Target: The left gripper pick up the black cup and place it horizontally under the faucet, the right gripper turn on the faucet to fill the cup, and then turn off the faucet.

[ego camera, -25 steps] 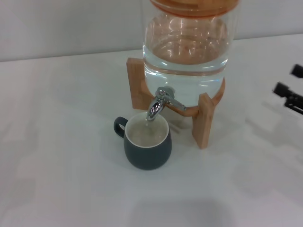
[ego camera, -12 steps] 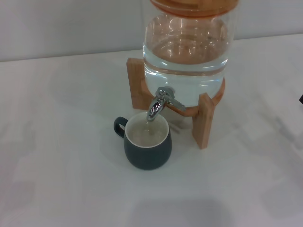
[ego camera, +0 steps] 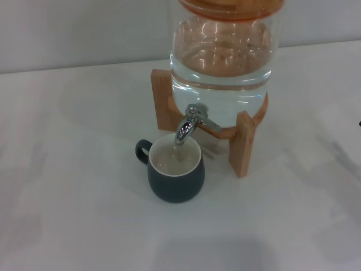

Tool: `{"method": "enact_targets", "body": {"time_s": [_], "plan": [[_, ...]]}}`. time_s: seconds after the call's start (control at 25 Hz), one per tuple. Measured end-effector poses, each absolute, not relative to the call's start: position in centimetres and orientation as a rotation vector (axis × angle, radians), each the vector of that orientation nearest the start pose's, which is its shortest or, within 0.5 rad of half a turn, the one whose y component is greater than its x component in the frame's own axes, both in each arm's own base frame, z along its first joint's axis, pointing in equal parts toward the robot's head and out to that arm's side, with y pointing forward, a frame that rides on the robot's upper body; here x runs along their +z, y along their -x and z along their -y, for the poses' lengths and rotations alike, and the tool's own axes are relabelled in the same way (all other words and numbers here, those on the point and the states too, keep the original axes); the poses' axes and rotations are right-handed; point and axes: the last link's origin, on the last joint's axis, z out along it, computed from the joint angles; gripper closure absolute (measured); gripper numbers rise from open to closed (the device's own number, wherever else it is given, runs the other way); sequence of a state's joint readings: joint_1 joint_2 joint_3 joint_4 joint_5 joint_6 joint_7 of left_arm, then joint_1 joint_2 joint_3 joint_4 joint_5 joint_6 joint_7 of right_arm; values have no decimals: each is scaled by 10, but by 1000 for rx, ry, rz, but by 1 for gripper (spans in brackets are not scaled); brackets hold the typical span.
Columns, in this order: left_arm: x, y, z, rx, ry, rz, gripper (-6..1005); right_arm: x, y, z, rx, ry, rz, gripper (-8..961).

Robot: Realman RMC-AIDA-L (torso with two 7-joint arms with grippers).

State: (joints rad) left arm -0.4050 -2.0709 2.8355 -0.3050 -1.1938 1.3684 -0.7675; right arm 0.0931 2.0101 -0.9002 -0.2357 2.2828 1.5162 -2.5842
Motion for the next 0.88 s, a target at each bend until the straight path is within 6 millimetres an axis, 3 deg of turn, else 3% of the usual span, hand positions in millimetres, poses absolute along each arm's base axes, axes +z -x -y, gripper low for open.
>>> {"method": "enact_targets", "body": {"time_s": [0.16,0.24,0.48,0.88], "plan": [[55,384,-293,-796,1626,711,448,54,-387,-215,814,1693,-502,137],[55,384,-293,-795,1623,714,206,54,-387,-215,815,1693,-501,137],[54,383,-294,-801,1620,717,125,54,-387,-216,816,1692,-500,136],[56,381,-297,-811,1608,708,133,56,-387,-214,825,1671,-503,136]]}}
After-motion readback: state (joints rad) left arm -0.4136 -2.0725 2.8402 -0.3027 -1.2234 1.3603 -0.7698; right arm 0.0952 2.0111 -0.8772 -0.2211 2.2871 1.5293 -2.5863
